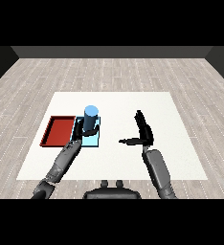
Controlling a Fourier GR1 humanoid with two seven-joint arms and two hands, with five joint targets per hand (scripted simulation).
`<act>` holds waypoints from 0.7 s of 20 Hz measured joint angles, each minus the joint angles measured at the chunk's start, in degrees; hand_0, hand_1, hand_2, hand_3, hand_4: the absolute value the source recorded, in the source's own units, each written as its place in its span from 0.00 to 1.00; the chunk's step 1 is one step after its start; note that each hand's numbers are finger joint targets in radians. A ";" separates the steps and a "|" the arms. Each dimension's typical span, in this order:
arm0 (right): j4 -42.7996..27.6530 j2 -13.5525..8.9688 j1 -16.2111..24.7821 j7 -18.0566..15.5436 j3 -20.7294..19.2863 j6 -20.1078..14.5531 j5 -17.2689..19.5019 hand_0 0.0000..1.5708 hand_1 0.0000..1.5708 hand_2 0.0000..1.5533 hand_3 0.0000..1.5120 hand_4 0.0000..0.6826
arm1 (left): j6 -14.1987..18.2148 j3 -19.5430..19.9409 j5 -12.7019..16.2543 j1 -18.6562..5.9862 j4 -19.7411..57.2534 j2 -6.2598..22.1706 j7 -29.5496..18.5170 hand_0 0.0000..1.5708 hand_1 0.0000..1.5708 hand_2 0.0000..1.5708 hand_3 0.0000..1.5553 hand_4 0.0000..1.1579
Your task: Pick the blue can and put it in the blue box
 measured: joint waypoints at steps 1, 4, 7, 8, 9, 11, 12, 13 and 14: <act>0.13 -0.05 0.24 -0.27 -0.44 0.32 -0.40 0.00 0.00 0.00 0.00 0.00 | -0.11 0.52 -0.51 -1.02 1.61 0.52 0.92 1.00 1.00 1.00 0.96 0.95; 0.37 0.19 0.60 -0.32 -1.37 0.61 -1.39 0.00 0.00 0.00 0.00 0.00 | -0.47 1.51 -2.04 -3.47 6.82 2.74 4.40 1.00 1.00 1.00 0.95 0.91; 1.33 -0.23 0.98 -0.94 -2.57 1.46 -2.46 0.00 0.00 0.00 0.00 0.00 | 1.54 0.15 -6.04 -5.98 13.01 4.80 8.98 0.78 0.78 0.70 0.54 0.82; 1.84 -0.03 1.12 -1.33 -2.79 1.20 -2.41 0.00 0.00 0.00 0.00 0.00 | 1.99 -0.68 -7.62 -6.49 15.15 5.64 10.43 0.58 0.58 0.50 0.32 0.80; 2.14 -0.08 1.19 -1.59 -3.20 1.18 -2.58 0.00 0.00 0.00 0.00 0.00 | 2.46 -1.51 -9.23 -7.35 17.80 6.19 11.92 0.37 0.37 0.32 0.19 0.78; 2.68 0.04 1.72 -2.06 -3.71 0.93 -2.68 0.00 0.00 0.00 0.00 0.00 | 3.77 -2.88 -12.08 -9.48 22.94 6.31 15.44 0.57 0.57 0.49 0.35 0.79; 3.25 0.30 2.26 -2.68 -3.76 0.94 -2.72 0.00 0.00 0.00 0.00 0.00 | 3.91 -3.29 -13.10 -10.61 25.40 6.15 16.95 0.54 0.54 0.46 0.32 0.79; 3.17 0.04 2.90 -3.14 -4.14 1.42 -3.16 0.00 0.00 0.00 0.00 0.00 | 3.21 -3.33 -13.78 -12.00 28.08 6.47 17.81 0.44 0.44 0.36 0.17 0.76; 3.65 -0.21 2.67 -3.15 -4.82 1.74 -3.69 0.00 0.00 0.00 0.00 0.00 | 3.54 -4.05 -15.02 -13.05 30.59 5.58 18.82 0.38 0.38 0.34 0.22 0.75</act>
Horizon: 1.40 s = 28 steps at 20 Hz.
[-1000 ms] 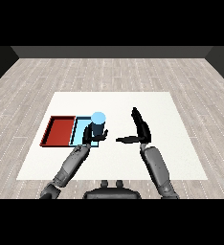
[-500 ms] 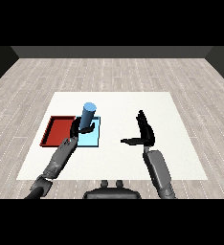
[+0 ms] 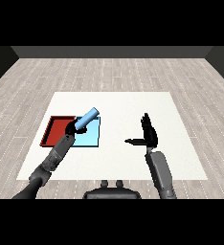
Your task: Pick the blue can and put it in the blue box
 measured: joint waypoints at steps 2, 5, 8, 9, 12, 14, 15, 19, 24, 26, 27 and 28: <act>1.73 0.44 -1.10 -0.21 -0.77 -0.52 -0.14 0.00 0.00 0.00 0.00 0.00 | -0.28 -0.83 -1.81 -2.60 5.19 -1.39 2.14 0.76 0.76 0.67 0.25 0.73; 4.39 0.58 -2.02 -1.01 -1.58 -0.16 -0.50 0.00 0.00 0.00 0.00 0.00 | -2.22 -0.45 -2.53 -6.10 11.96 -3.15 5.57 0.76 0.76 0.66 0.00 0.72; 6.67 0.42 -2.29 -1.92 -2.37 -0.01 -0.53 0.00 0.00 0.00 0.00 0.00 | -4.83 -1.31 -3.94 -8.31 17.67 -5.18 9.18 0.78 0.78 0.69 0.00 0.72; 7.07 0.13 -2.72 -1.81 -2.79 0.16 -0.72 0.00 0.00 0.00 0.00 0.00 | -5.95 -1.44 -4.24 -8.78 19.15 -5.82 9.77 0.66 0.66 0.57 0.00 0.71; 8.27 -0.89 -3.67 -1.66 -4.50 0.85 -1.77 0.00 0.00 0.00 0.00 0.00 | -8.99 0.70 -2.43 -8.43 20.87 -6.76 8.34 0.68 0.68 0.65 0.40 0.72; 8.40 -0.62 -2.93 -2.26 -4.54 0.99 -1.93 0.00 0.00 0.00 0.00 0.00 | -15.03 0.70 -2.26 -8.61 21.94 -7.50 8.27 0.00 0.00 0.00 0.00 0.60; 8.48 -0.62 -2.94 -2.32 -4.71 1.05 -2.09 0.00 0.00 0.00 0.00 0.00 | -17.81 0.35 -2.62 -9.13 22.23 -7.16 7.64 0.00 0.00 0.00 0.00 0.00; 8.39 -0.37 -2.23 -3.55 -4.72 1.04 -1.87 0.00 0.00 0.00 0.00 0.00 | -14.41 1.67 -2.18 -10.77 23.88 -7.48 8.51 0.00 0.00 0.00 0.00 0.00; 9.30 -1.27 -2.91 -4.19 -5.27 1.36 -1.50 0.00 0.00 0.00 0.00 0.00 | 0.50 5.78 0.82 -8.94 20.64 -6.78 2.27 0.00 0.00 0.00 0.00 0.00; 9.28 -1.43 -2.55 -4.52 -4.84 1.49 -0.94 0.00 0.00 0.00 0.00 0.00 | 6.27 7.60 2.11 -8.33 17.48 -6.50 -2.82 0.00 0.00 0.00 0.00 0.00; 9.42 -1.36 -2.59 -4.64 -4.60 1.43 -0.65 0.00 0.00 0.00 0.00 0.00 | 7.42 8.87 3.23 -8.21 14.94 -6.43 -6.19 0.00 0.00 0.00 0.00 0.00; 9.37 -1.86 -2.68 -4.65 -4.63 1.65 -0.47 0.00 0.00 0.00 0.00 0.00 | 8.00 10.16 4.38 -8.26 12.26 -6.27 -9.48 0.00 0.00 0.00 0.00 0.00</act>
